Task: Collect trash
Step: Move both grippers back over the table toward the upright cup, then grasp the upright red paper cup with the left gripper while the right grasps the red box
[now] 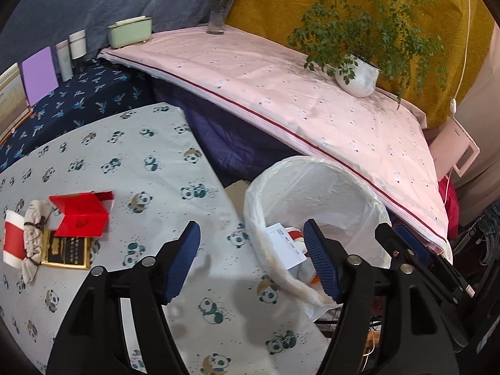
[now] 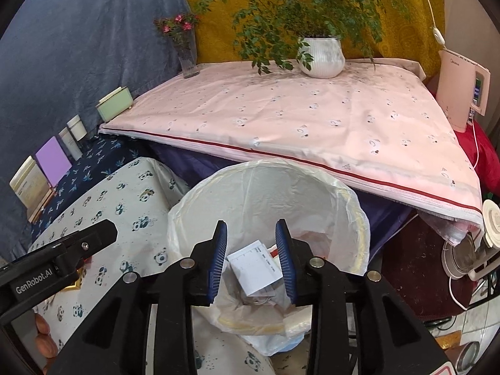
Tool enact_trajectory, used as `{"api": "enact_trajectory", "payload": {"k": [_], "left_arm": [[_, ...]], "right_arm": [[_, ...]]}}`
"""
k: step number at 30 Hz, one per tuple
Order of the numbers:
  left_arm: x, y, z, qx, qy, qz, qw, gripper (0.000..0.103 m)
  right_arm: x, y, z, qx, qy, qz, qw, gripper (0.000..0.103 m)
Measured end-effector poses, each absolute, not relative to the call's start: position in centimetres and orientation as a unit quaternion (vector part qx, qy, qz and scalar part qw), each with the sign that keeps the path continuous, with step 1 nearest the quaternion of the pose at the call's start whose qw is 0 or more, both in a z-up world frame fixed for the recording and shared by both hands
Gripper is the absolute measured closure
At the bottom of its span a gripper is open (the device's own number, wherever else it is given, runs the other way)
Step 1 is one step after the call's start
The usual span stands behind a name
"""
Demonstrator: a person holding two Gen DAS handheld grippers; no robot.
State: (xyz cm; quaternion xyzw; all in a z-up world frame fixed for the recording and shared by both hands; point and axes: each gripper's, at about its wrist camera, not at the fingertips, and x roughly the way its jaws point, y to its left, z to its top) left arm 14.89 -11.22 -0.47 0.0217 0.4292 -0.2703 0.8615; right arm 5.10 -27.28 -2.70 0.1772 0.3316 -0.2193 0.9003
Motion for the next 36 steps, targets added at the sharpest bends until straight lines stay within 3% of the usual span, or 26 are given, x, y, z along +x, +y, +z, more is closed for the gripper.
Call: {"api": "enact_trajectory", "payload": {"k": [9,20,36], "left_arm": [[15.2,-6.0,-0.3,0.006,0.423,-0.223,0.878,0.032],[16.1,2.0,-0.8,-0.011,0.421,-0.153,0.894,0.022],[18.8,13.9,-2.8,-0.012,0.428,-0.057,0.902,0.011]], "right_arm": [[6.4,-23.0,-1.8,0.156,0.335,-0.182,0.911,0.07],[8.4,-16.4,-1.5,0.122,0.346,-0.125,0.922,0.057],[13.7,-7.1,-2.8,0.053,0.377,-0.025,0.924,0.049]]}}
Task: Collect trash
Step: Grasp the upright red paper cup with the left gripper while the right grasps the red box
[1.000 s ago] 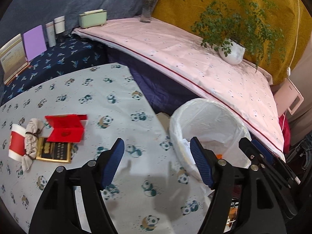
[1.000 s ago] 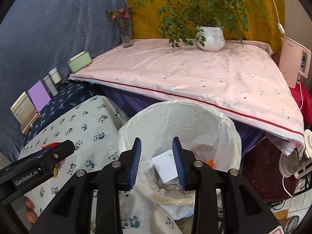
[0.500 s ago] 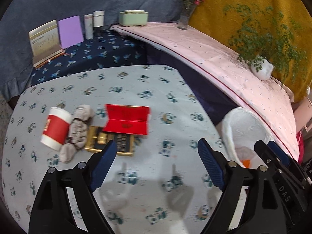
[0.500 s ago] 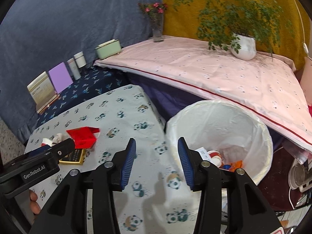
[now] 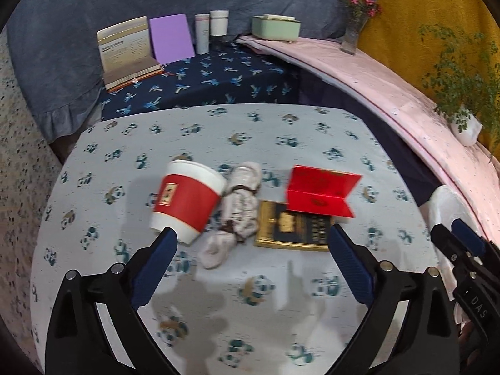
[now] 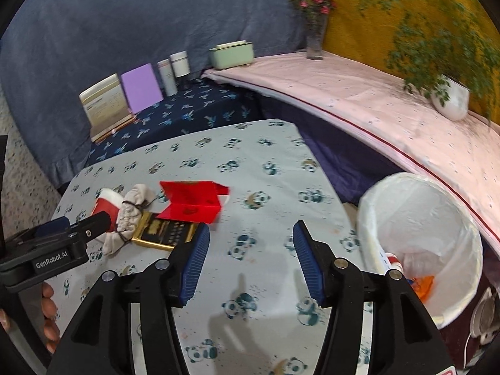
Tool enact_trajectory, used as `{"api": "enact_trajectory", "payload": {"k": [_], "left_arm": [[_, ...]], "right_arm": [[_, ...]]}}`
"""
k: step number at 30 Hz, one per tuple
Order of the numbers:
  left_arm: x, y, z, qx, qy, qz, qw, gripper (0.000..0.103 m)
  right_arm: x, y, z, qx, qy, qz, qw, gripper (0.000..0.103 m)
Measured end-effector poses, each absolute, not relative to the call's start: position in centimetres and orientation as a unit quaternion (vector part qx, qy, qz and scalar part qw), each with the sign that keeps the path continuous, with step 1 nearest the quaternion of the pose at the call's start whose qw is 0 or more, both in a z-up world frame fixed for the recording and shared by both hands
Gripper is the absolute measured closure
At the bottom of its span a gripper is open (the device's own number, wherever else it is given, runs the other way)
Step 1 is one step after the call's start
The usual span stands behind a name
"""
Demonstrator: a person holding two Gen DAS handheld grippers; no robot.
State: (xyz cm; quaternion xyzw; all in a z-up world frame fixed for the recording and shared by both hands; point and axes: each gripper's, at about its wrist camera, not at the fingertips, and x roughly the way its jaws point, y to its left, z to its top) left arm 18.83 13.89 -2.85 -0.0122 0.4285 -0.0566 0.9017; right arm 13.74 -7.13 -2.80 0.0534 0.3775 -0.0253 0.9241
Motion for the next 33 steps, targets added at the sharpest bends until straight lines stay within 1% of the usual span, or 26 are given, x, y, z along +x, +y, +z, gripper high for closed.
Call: {"api": "enact_trajectory", "payload": {"k": [8,14,15,17,24,25,27,28,33], "left_arm": [[21.7,17.8,-5.1,-0.009,0.451,-0.022,0.892,0.011],[23.9,19.1,-6.9,-0.003,0.471,-0.014,0.882,0.011],[24.3,19.2,-7.3,-0.003,0.475,-0.014,0.88,0.011],[25.1,19.4,-8.0,-0.002,0.485,-0.02,0.874,0.011],[26.9,19.1,-9.5,0.002,0.501,-0.03,0.865,0.012],[27.0,19.1,-9.6,-0.002,0.503,-0.033,0.864,0.014],[27.4,18.9,-9.8,-0.007,0.508,-0.04,0.86,0.021],[27.5,18.7,-10.0,-0.004,0.511,-0.042,0.859,0.029],[27.4,17.8,-9.8,0.01,0.506,-0.046,0.861,0.03]], "right_arm": [[17.4,-4.7,-4.3,0.023,0.396,0.006,0.918,0.049],[20.7,-3.5,-5.0,0.011,0.407,0.033,0.913,0.049],[21.3,-3.3,-5.0,0.006,0.406,0.04,0.913,0.048],[22.3,-2.7,-5.0,-0.004,0.404,0.051,0.913,0.04],[25.1,-1.5,-5.7,-0.046,0.412,0.084,0.906,0.037],[25.4,-1.4,-5.8,-0.052,0.412,0.087,0.905,0.034],[25.9,-1.3,-6.0,-0.062,0.415,0.094,0.903,0.032],[26.1,-1.2,-6.1,-0.068,0.416,0.097,0.902,0.032],[27.4,-0.9,-7.0,-0.095,0.429,0.118,0.891,0.032]]}}
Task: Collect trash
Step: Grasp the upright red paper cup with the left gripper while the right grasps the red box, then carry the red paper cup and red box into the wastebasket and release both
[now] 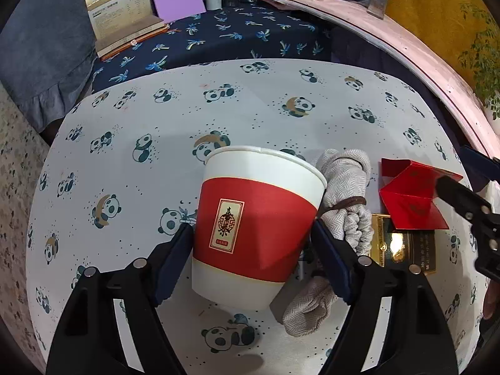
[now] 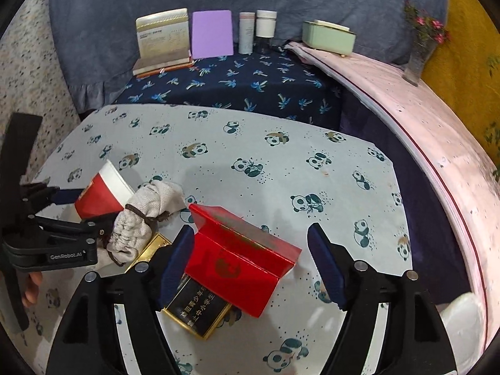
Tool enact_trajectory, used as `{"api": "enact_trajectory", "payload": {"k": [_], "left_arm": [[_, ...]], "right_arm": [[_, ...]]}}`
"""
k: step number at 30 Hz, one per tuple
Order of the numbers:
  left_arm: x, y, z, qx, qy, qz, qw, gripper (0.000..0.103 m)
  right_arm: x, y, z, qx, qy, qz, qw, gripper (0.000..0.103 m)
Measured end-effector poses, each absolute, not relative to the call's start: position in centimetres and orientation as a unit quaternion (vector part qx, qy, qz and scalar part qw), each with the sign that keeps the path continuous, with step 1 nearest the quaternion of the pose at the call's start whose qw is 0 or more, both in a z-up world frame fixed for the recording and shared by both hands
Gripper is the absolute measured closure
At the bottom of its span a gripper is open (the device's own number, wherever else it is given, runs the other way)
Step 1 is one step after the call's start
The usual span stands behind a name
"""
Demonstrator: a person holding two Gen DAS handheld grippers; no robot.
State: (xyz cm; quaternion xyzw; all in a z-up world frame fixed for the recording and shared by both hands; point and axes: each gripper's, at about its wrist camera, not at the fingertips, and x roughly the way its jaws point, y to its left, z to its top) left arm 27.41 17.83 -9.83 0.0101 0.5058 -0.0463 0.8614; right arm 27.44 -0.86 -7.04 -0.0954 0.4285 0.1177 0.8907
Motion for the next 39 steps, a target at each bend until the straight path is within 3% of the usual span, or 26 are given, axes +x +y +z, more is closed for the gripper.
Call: {"api": "enact_trajectory", "payload": {"k": [6,8,10,15,39], "left_arm": [[26.6,17.2,-8.8,0.003,0.495,-0.05,0.867,0.03],[26.3,17.0,-8.4,-0.003,0.494,-0.051,0.868,0.03],[25.8,16.7,-8.0,-0.005,0.492,-0.054,0.869,0.03],[24.4,15.4,-7.1,-0.01,0.486,-0.067,0.871,0.03],[15.7,3.9,-0.5,0.027,0.434,-0.182,0.882,0.03]], "right_arm": [[28.4,-0.6,-8.5,-0.118,0.452,0.129,0.875,0.035],[28.3,-0.6,-9.0,-0.119,0.461,0.124,0.871,0.063],[27.9,-1.0,-9.1,-0.109,0.465,0.122,0.87,0.077],[25.6,-2.6,-8.8,-0.078,0.466,0.109,0.874,0.099],[12.0,-13.3,-1.4,0.05,0.383,-0.002,0.922,0.101]]}}
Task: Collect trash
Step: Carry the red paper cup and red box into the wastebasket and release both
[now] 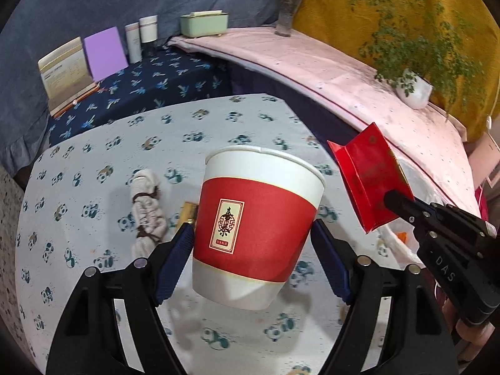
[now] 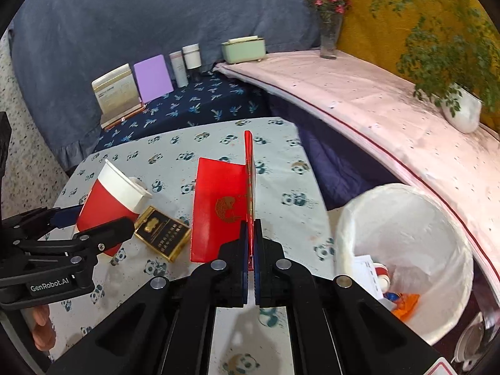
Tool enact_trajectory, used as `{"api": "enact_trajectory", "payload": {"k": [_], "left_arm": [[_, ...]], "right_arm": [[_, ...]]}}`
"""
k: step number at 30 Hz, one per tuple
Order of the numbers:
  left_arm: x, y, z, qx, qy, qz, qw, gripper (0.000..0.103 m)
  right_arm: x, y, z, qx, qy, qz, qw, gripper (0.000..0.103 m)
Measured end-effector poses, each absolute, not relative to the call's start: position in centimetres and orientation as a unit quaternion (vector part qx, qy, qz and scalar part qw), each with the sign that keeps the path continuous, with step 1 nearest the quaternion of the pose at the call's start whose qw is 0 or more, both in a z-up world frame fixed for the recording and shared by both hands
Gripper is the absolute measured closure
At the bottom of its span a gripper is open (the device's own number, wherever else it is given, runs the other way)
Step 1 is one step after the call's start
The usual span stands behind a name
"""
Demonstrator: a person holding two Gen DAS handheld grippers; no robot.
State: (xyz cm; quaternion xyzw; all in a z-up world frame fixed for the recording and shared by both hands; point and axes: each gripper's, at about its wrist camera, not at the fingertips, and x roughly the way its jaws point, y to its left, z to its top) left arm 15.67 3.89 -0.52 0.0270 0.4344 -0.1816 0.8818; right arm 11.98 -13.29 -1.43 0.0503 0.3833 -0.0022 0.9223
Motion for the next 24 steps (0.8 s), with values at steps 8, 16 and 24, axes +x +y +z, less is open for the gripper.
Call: {"api": "enact_trajectory", "payload": {"k": [8,16,24], "left_arm": [[13.2,-0.9,0.6,0.049,0.423,-0.219,0.878,0.03],[11.3,-5.7,1.1,0.073,0.416,-0.254,0.87,0.03],[10.4,-10.9,0.6,0.095,0.414,-0.289,0.858,0.03]], "right_arm": [[8.5,-16.9,-0.3,0.067,0.364,-0.037,0.928,0.101],[5.2,-21.1,0.1,0.089,0.351,-0.085,0.928,0.101],[2.5,-25.7,-0.2,0.109,0.345,-0.136,0.922,0.101]]}}
